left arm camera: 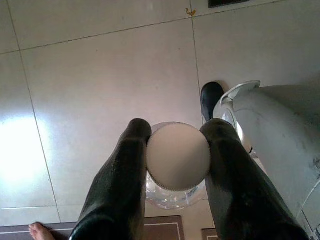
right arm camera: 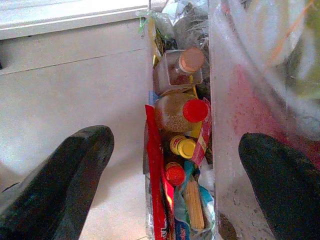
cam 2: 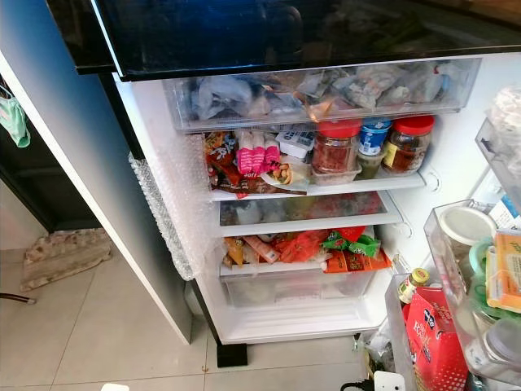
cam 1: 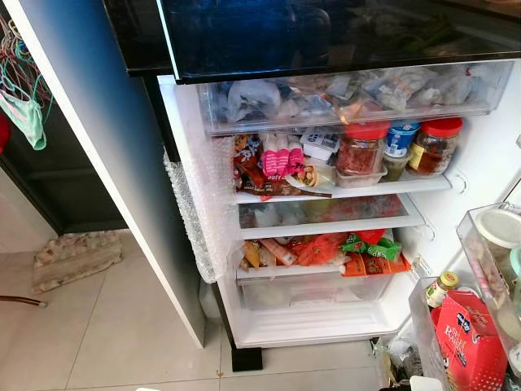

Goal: Restocking fridge

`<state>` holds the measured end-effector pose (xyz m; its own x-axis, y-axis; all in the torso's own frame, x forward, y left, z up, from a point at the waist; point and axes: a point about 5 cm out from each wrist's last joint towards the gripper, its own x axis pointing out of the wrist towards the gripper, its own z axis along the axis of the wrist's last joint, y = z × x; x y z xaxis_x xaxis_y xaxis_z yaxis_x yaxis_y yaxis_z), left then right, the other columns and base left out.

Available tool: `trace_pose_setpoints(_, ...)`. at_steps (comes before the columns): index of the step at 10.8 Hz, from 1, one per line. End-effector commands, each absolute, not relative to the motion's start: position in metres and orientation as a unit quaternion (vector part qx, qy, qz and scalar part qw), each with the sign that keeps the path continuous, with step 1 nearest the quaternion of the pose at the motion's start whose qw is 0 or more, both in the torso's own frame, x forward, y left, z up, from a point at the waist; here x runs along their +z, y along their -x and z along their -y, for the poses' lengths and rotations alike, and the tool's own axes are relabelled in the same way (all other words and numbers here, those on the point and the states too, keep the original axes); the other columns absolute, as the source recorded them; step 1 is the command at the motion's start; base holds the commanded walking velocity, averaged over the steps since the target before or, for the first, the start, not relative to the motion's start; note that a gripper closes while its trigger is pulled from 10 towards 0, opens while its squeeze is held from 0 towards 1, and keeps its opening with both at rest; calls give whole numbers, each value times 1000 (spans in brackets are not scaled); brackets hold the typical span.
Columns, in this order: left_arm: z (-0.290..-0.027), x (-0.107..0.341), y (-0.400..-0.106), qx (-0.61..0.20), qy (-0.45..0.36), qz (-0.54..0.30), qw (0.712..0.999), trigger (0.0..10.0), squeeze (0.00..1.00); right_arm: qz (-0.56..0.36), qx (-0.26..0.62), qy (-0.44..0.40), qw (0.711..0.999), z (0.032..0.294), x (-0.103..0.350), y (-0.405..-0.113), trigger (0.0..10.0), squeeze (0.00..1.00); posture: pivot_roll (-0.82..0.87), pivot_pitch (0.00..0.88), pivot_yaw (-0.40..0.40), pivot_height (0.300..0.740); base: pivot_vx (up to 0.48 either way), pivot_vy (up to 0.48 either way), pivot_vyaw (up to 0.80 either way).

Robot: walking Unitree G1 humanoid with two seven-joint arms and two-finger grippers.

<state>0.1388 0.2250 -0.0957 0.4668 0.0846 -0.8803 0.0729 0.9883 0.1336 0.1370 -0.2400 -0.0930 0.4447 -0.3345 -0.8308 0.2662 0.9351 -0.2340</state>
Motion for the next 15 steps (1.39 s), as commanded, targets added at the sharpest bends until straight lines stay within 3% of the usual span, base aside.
trace_pose_setpoints(1,-231,-96,-134,12,-73,-525,848,10000,0,-488,-205,34,848,251,-90,-135,10000,0,21,0,29,740,0,0,0)
trace_pose_setpoints(6,-231,-96,-134,10,-75,-525,848,10000,0,-465,-268,32,843,279,-81,-133,10000,0,22,0,31,740,0,0,0)
trace_pose_setpoints(12,-232,-96,-135,11,-76,-523,849,10000,0,-456,-258,24,851,266,-82,-144,10000,0,29,0,31,740,0,0,0)
trace_pose_setpoints(15,-231,-95,-136,9,-77,-523,849,10000,0,-454,-281,47,844,278,-78,-140,10000,0,27,0,31,740,0,0,0)
